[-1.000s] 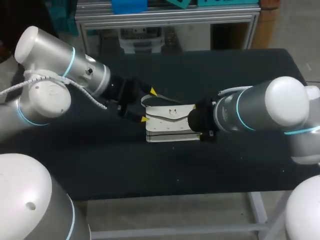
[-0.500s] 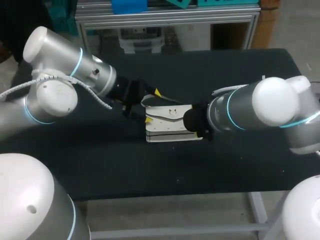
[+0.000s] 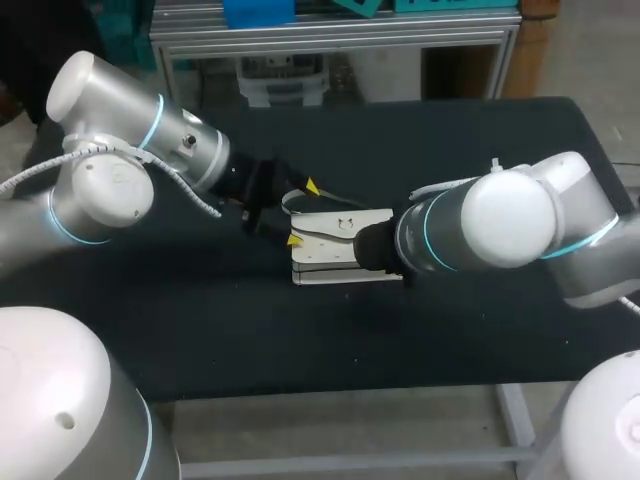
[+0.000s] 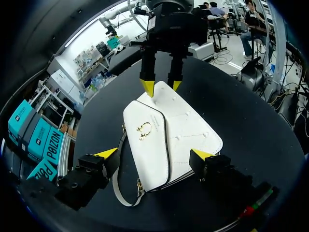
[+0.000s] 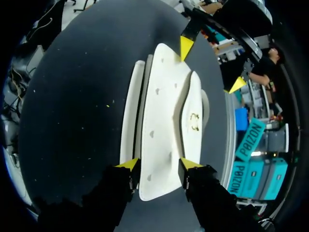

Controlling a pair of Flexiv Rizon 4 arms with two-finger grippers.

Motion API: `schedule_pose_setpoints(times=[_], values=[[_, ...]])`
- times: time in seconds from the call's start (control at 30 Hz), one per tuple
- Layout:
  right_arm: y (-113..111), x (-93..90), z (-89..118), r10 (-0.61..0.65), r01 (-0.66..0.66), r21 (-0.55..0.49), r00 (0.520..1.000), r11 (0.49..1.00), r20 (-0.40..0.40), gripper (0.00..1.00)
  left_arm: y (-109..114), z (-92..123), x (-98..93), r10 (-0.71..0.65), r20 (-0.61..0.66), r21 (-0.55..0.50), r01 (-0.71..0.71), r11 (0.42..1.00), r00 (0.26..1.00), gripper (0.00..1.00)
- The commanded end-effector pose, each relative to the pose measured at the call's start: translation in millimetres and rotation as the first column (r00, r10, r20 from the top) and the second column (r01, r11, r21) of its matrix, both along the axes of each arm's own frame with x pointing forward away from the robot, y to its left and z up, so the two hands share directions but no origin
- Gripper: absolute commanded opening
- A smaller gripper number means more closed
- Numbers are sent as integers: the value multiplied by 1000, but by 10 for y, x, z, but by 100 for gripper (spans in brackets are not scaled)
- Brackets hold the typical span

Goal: Pick up the bag, open it, inspect its contents, close it, and place it on the opposite side

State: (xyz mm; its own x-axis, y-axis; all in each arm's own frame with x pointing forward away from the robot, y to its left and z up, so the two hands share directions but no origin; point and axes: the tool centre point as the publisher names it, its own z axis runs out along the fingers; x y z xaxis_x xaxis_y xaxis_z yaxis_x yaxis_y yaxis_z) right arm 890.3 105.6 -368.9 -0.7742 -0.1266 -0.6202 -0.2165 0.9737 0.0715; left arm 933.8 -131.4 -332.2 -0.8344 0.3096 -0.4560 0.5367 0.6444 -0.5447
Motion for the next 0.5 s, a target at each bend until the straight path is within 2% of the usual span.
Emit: schedule_pose_setpoints(times=[0.03, 0.1, 0.13, 0.23, 0.5], values=[[4, 25, -90, -23, 10, 59, 972, 998, 235, 48, 5, -29, 35, -7, -5, -2, 7, 1000, 1000, 100], [3, 34, -98, -25, 11, 57, 972, 998, 234, 39, 6, -35, 42, -6, -7, -1, 6, 1000, 1000, 100], [3, 36, -102, -25, 12, 55, 972, 998, 234, 31, 6, -36, 43, -6, -8, 0, 6, 1000, 1000, 100], [4, 32, -114, -25, 12, 55, 971, 998, 237, 0, 6, -37, 46, -9, -4, -2, 9, 1000, 1000, 100], [13, -17, -177, -17, -1, 70, 969, 998, 247, 0, -38, -67, 13, -39, 32, -30, 40, 999, 999, 100]])
